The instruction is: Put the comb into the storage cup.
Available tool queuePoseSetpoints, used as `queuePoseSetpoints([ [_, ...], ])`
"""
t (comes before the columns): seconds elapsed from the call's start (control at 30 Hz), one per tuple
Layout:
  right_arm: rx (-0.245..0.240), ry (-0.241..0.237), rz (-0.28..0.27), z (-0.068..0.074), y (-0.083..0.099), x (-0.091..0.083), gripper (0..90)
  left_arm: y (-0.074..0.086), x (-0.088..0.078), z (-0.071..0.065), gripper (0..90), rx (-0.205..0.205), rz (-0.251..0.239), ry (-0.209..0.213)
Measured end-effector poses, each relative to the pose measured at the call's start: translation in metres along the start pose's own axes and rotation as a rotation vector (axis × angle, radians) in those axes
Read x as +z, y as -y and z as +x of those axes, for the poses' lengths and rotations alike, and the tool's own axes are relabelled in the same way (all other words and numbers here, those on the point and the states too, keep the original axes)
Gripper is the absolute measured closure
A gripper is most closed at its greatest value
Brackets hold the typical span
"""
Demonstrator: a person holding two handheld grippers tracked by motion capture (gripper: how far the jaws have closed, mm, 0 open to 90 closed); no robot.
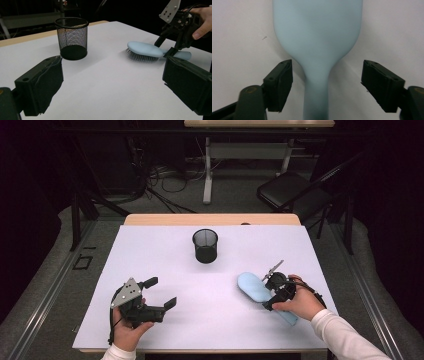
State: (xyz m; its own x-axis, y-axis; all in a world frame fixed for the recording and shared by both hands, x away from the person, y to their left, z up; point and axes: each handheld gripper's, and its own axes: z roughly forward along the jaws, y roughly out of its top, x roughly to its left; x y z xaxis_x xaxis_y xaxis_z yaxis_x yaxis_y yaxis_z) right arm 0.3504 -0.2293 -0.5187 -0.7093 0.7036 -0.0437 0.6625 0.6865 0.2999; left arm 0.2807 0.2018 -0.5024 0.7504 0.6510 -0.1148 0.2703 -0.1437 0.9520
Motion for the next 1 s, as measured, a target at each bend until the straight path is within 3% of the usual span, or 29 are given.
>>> queuePoseSetpoints([
  [0.13, 0.006, -0.007, 0.014, -0.0001, -0.0005, -0.0005, 32.2, 0.0, -0.0001, 0.0, 3.3, 0.0, 0.001, 0.001],
  [0.4, -0.015, 0.0, 0.037, 0.002, -0.0017, 0.0025, 32.7, 0.0001, 0.0, 0.0, 3.3, 0.0, 0.001, 0.001],
  [0.7, 0.024, -0.014, 0.052, 0.0035, -0.003, 0.0053, 37.0, 0.0001, -0.0001, 0.0002, 3.2, -0.001, 0.001, 0.0],
  [1.0, -0.007, -0.016, 0.074, 0.0034, -0.0025, 0.0068, 47.9, 0.0002, 0.0, 0.0004, 3.2, -0.001, 0.002, -0.001],
])
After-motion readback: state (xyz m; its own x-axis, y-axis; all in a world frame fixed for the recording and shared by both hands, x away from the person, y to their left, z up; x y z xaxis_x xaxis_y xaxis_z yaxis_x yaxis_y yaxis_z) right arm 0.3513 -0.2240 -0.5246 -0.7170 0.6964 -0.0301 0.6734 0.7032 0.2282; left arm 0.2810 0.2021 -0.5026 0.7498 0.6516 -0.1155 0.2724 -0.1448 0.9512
